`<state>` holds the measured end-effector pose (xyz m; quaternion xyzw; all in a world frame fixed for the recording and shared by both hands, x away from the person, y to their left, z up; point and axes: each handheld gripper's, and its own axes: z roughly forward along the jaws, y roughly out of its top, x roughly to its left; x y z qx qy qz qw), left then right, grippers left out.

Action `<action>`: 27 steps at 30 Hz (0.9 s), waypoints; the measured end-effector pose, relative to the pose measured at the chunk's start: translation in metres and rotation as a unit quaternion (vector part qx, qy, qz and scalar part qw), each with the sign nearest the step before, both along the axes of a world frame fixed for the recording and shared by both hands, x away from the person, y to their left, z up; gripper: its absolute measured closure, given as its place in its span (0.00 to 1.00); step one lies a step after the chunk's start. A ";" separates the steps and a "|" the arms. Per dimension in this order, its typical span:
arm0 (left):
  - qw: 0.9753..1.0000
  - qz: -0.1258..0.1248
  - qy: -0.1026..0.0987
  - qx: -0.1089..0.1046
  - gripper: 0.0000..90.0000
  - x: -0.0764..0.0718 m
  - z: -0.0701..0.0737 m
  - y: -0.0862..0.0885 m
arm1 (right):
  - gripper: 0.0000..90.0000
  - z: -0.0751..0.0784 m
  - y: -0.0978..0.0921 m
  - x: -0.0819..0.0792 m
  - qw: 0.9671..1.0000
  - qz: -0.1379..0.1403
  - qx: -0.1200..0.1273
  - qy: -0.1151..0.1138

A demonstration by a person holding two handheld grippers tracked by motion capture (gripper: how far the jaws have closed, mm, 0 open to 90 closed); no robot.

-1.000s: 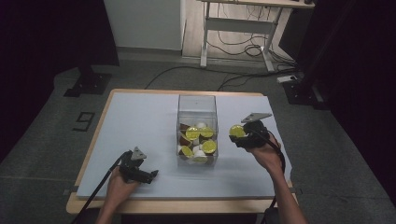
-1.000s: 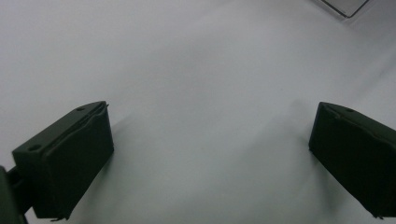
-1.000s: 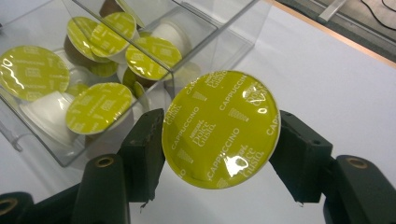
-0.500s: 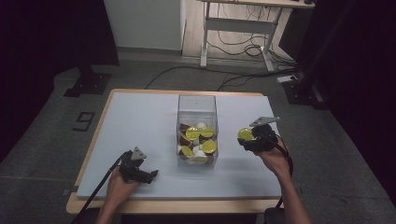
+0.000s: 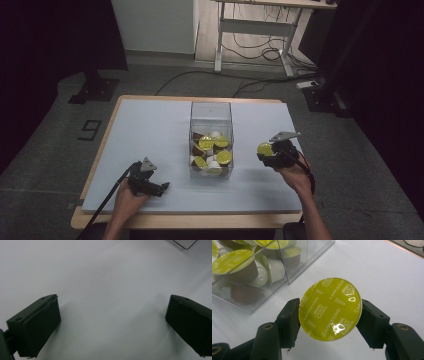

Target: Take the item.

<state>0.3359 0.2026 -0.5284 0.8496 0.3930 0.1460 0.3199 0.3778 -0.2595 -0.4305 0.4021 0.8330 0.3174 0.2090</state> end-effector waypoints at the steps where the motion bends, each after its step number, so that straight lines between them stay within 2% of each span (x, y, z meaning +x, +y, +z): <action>1: 1.000 0.000 0.000 0.000 0.00 0.000 0.000 0.000 | 0.44 -0.002 0.000 0.000 1.000 0.000 0.000 0.000; 15: 1.000 0.000 0.000 0.000 0.00 0.000 0.000 0.000 | 0.44 -0.028 0.001 -0.001 1.000 -0.003 0.007 0.010; 27: 1.000 0.001 0.000 0.000 0.00 0.000 0.000 0.000 | 0.44 -0.050 0.004 -0.002 1.000 -0.002 0.009 0.030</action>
